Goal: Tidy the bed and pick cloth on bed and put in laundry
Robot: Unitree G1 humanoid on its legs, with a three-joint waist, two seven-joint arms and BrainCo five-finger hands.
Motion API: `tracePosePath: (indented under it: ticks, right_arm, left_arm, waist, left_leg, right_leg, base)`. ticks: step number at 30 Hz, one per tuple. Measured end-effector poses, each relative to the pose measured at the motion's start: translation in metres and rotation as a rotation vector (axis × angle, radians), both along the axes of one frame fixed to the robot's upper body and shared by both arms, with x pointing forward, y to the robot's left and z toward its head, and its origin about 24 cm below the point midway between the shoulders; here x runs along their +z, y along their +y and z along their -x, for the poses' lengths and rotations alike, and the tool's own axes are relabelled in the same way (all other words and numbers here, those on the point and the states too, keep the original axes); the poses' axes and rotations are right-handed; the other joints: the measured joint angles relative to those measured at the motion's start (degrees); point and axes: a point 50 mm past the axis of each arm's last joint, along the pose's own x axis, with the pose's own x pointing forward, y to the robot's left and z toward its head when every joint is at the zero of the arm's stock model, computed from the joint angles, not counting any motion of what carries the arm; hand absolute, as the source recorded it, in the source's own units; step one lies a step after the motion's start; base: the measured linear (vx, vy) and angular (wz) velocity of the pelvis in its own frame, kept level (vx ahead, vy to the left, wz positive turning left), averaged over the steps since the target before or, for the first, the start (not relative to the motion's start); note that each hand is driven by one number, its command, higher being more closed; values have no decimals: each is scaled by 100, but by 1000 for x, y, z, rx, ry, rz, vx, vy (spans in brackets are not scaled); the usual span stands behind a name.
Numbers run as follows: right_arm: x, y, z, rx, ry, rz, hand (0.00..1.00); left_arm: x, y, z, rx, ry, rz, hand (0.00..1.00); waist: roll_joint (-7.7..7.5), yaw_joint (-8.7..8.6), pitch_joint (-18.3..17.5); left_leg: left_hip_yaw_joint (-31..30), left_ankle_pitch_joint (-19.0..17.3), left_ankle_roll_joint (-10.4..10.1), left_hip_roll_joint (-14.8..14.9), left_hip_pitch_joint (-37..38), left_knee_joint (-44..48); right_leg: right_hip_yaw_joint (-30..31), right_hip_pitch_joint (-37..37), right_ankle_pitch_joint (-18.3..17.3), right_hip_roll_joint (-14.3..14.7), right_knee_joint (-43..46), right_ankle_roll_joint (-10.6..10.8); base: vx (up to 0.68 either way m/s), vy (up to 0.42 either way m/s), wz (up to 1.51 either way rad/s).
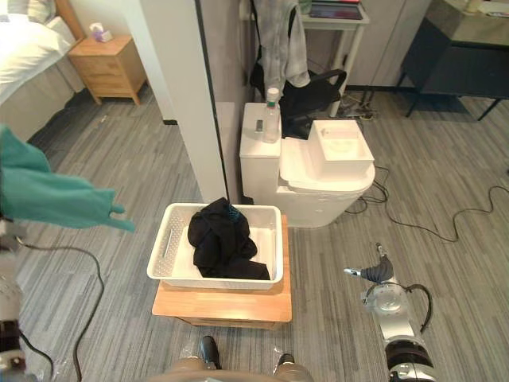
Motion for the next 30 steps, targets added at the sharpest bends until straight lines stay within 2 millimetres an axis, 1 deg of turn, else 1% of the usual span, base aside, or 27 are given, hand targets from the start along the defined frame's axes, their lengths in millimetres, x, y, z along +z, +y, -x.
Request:
tracePosePath:
  ticks: [1,3,4,6,8,10,13,14,15,17,18,20,21,23,24,25,27,29,30]
  right_arm:
    - [-6,-2,7,-18,24,-12,0]
    - [-14,-1,16,-50,39,-54,0]
    - [-17,0,18,-63,43,-70,0]
    - [-33,8,32,-122,68,-147,0]
    - [-42,14,41,-143,97,-176,0]
    - [-59,21,62,-200,151,-228,0]
    - [-73,31,82,-263,192,-294,0]
    - [-78,37,91,-273,215,-316,0]
    - [-79,38,93,-275,219,-320,0]
    - [-86,48,103,-299,247,-370,0]
    - [-88,51,106,-310,254,-387,0]
    - [-97,62,116,-360,296,-485,0]
    - [-99,65,119,-379,310,-513,0]
    - [-107,72,136,-439,377,-598,0]
    - [-108,74,140,-452,389,-617,0]
    - [-111,77,148,-466,415,-642,0]
    - [-113,80,156,-486,436,-671,0]
    - [-115,83,166,-522,454,-702,0]
    - [-117,86,172,-539,474,-721,0]
  left_arm:
    - [8,0,-6,-25,-4,-20,100]
    - [14,-2,-16,-77,-10,-18,100]
    - [14,-3,-18,-85,-8,-18,100]
    - [9,-10,-28,-132,30,-33,100]
    - [3,-15,-32,-155,71,-59,100]
    - [-7,-27,-43,-201,130,-93,100]
    - [-15,-36,-51,-252,180,-119,100]
    - [-18,-41,-54,-281,200,-129,100]
    - [-18,-43,-55,-290,203,-134,100]
    - [-20,-55,-63,-349,222,-161,100]
    - [-23,-58,-66,-367,230,-159,100]
    - [-36,-74,-72,-433,278,-193,100]
    - [-40,-79,-73,-455,292,-210,100]
    - [-53,-101,-77,-564,328,-246,100]
    - [-55,-106,-77,-595,333,-253,100]
    - [-59,-116,-77,-647,334,-255,100]
    - [-68,-127,-74,-706,346,-251,100]
    - [-79,-142,-69,-778,359,-236,100]
    - [-89,-161,-61,-851,362,-221,100]
  waist:
    - [3,-47,-65]
    - [16,-92,-146]
    - [17,-99,-147]
    - [9,-186,-153]
    - [9,-245,-152]
    - [8,-281,-152]
    - [1,-291,-147]
    - [-3,-301,-149]
    - [-4,-307,-149]
    - [-10,-343,-146]
    - [-10,-355,-146]
    - [-18,-378,-143]
    - [-25,-381,-140]
    - [-28,-393,-138]
    - [-28,-395,-137]
    - [-27,-394,-137]
    - [-27,-406,-131]
    - [-25,-411,-129]
    - [-26,-411,-128]
  left_leg:
    - [29,1,-1,5,2,0]
    - [160,-14,1,5,43,0]
    - [183,-18,-1,3,78,0]
    - [274,-62,-11,-7,220,0]
    - [314,-84,-11,-32,266,-1]
    - [356,-111,-13,-38,293,-1]
    - [483,-153,-22,-42,382,-2]
    - [538,-179,-15,-48,442,-2]
    - [552,-183,-14,-49,448,-2]
    - [626,-188,-6,-60,490,-2]
    - [637,-192,-9,-63,506,-2]
    - [744,-240,-31,-63,618,-2]
    - [769,-253,-44,-62,648,-2]
    - [817,-289,-64,-65,710,-2]
    - [827,-293,-68,-64,716,-2]
    - [849,-301,-78,-62,738,-2]
    - [900,-324,-95,-54,820,-4]
    - [917,-359,-110,-45,896,-5]
    - [915,-371,-119,-40,894,-4]
  right_leg:
    - [79,-11,31,16,-30,-2]
    - [194,-35,77,16,-42,29]
    - [238,-24,84,15,-42,28]
    - [276,75,78,4,-43,35]
    - [362,98,55,6,-45,11]
    - [400,104,49,1,-45,17]
    - [528,118,50,1,-43,22]
    - [556,143,40,1,-32,43]
    - [558,143,39,1,-27,45]
    - [644,138,36,2,-25,48]
    - [694,143,37,4,-22,48]
    - [769,189,32,4,-7,44]
    - [789,203,28,5,-8,41]
    - [846,227,1,5,2,31]
    - [853,227,-5,6,6,28]
    - [858,231,-20,8,18,18]
    - [869,273,-63,14,50,8]
    - [873,320,-113,20,88,3]
    - [874,307,-169,23,111,-39]
  base:
    - [-1,-6,-17]
    - [16,7,-28]
    - [31,16,-30]
    - [30,19,-18]
    - [25,23,-14]
    - [42,26,-9]
    - [53,20,-20]
    - [55,14,-24]
    - [50,9,-18]
    - [59,15,-15]
    - [56,17,-16]
    - [52,19,-20]
    - [56,17,-22]
    - [41,8,-13]
    - [38,6,-9]
    - [37,0,-12]
    - [34,-4,-11]
    - [13,-2,-2]
    - [0,0,0]
